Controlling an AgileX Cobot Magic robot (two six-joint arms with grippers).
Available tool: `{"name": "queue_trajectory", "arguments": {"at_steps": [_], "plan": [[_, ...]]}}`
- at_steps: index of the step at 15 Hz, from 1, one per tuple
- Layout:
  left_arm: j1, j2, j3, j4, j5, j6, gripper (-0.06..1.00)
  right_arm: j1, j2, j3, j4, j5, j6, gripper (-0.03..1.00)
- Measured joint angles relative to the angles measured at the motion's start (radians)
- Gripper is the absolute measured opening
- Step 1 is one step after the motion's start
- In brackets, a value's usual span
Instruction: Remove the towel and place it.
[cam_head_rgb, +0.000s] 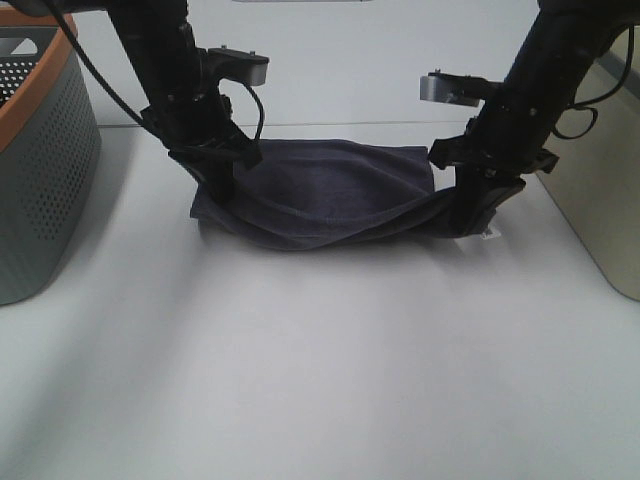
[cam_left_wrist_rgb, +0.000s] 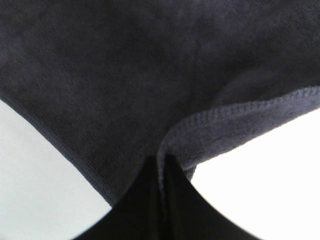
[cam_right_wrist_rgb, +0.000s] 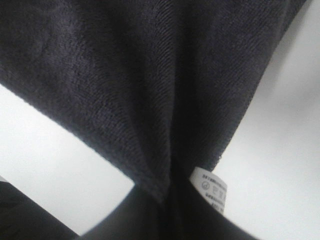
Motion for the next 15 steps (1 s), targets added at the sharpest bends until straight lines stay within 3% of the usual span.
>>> {"name": "queue_trajectory", "arguments": {"at_steps": [4, 8, 10, 12, 13, 14, 15], "plan": [[0.000, -0.079, 0.149, 0.012, 0.004, 0.000, 0.00, 0.000, 0.000, 0.105, 0.051, 0.007, 0.024, 0.02], [0.000, -0.079, 0.182, 0.002, 0.004, 0.000, 0.03, 0.000, 0.000, 0.161, 0.057, 0.006, 0.027, 0.09], [0.000, -0.079, 0.182, 0.002, 0.004, 0.000, 0.11, 0.000, 0.000, 0.184, 0.073, 0.005, 0.054, 0.18], [0.000, -0.079, 0.182, 0.002, 0.004, -0.013, 0.22, 0.000, 0.000, 0.197, 0.091, 0.005, 0.105, 0.33], [0.000, -0.079, 0.182, 0.006, 0.004, -0.032, 0.32, 0.000, -0.001, 0.196, 0.098, 0.006, 0.139, 0.43], [0.000, -0.079, 0.182, 0.014, 0.004, -0.046, 0.39, 0.000, -0.001, 0.196, 0.099, 0.006, 0.153, 0.47], [0.000, -0.079, 0.182, 0.033, 0.004, -0.083, 0.54, 0.000, -0.001, 0.196, 0.099, 0.006, 0.183, 0.57]]}}
